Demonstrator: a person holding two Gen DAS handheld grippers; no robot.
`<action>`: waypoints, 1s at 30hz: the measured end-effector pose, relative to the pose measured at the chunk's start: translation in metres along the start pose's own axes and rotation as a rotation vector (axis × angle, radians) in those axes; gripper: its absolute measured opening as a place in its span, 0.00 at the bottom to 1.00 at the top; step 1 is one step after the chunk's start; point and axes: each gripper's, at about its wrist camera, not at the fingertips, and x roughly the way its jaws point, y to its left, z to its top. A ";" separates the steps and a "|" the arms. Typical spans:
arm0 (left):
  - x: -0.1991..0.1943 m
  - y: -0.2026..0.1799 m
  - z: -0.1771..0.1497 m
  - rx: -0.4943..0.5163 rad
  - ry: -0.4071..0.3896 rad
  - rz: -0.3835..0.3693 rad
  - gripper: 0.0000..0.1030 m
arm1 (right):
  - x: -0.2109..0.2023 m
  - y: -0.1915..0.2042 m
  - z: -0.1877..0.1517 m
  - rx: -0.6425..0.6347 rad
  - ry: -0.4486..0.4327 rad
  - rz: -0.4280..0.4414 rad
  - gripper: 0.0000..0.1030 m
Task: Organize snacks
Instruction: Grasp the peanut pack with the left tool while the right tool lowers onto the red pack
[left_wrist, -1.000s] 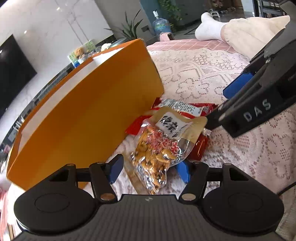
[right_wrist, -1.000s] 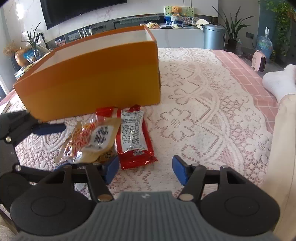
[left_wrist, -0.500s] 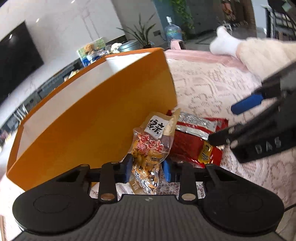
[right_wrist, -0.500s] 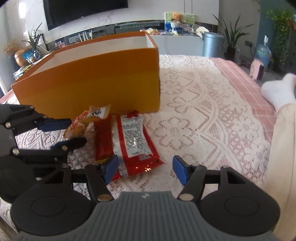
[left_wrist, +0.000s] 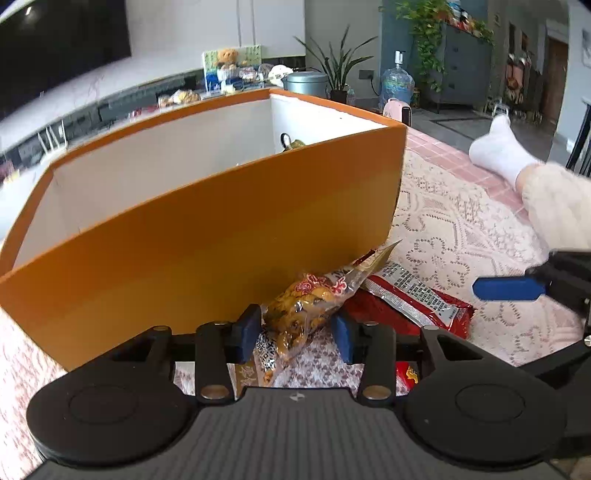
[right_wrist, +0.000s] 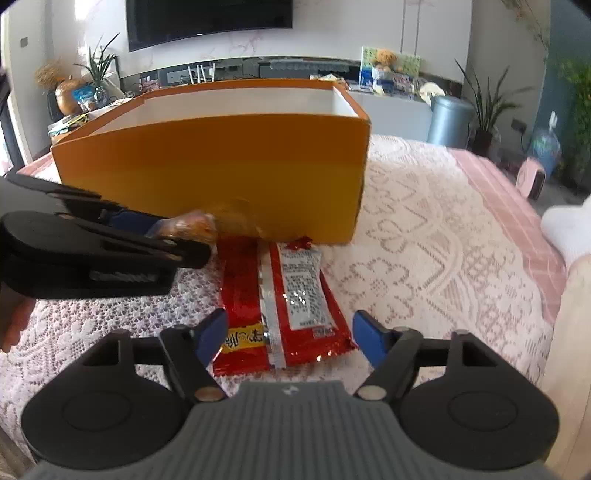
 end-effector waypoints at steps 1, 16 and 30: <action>0.001 -0.004 0.000 0.027 -0.004 0.010 0.49 | 0.000 0.002 0.001 -0.012 -0.005 -0.002 0.74; -0.014 0.021 0.007 -0.096 0.057 -0.027 0.34 | 0.030 0.013 0.011 -0.060 -0.009 0.010 0.78; -0.031 0.059 0.001 -0.303 0.143 -0.003 0.27 | 0.051 0.012 0.015 -0.011 0.025 0.019 0.75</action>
